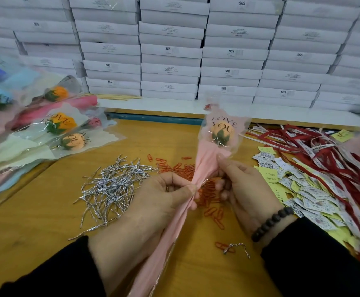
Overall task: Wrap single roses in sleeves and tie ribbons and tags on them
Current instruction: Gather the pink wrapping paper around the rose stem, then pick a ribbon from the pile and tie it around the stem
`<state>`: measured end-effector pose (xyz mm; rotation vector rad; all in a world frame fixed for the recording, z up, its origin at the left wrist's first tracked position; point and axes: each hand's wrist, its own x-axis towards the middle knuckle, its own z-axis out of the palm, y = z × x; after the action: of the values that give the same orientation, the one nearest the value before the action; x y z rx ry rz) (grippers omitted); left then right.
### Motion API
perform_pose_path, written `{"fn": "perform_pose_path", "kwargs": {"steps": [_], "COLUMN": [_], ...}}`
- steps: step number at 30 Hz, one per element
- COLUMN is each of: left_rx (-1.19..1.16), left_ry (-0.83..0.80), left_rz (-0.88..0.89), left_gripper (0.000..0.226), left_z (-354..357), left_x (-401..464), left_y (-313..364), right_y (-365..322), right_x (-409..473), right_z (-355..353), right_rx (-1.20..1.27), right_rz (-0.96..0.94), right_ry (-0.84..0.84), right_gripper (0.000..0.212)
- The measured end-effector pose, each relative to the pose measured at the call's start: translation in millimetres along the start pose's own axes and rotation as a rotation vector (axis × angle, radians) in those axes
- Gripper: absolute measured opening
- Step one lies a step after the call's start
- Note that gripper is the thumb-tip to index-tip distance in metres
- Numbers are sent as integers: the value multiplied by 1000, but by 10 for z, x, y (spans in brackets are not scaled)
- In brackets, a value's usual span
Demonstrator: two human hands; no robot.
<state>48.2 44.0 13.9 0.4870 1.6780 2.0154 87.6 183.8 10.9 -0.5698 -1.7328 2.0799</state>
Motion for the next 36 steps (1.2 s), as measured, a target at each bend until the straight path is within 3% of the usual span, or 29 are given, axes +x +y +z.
{"fn": "perform_pose_path", "kwargs": {"steps": [10, 17, 20, 23, 28, 31, 36], "left_rx": [-80, -98, -118, -133, -140, -138, -162], "left_ry": [-65, -159, -81, -26, 45, 42, 47], "left_rz": [-126, -227, -186, -153, -125, -115, -117], "left_gripper": [4, 19, 23, 11, 5, 5, 5], "left_z": [-16, -18, -21, -22, -38, -38, -49], "left_x": [-15, -20, -10, 16, 56, 56, 62], "left_y": [4, -10, -3, -5, -41, -59, -75], "right_y": [-4, -22, -124, -305, -455, -376, -213], "right_x": [23, 15, 36, 106, 225, 258, 297], "right_z": [-37, -50, -140, -431, -1154, -1445, -1581], "right_rx": [106, 20, -238, -514, -1098, -1239, -1344], "right_rz": [-2, -39, -78, -192, -363, -321, -230], "right_ry": [10, -5, 19, 133, 547, 669, 671], "right_gripper": [16, 20, 18, 7, 13, 14, 13]}}
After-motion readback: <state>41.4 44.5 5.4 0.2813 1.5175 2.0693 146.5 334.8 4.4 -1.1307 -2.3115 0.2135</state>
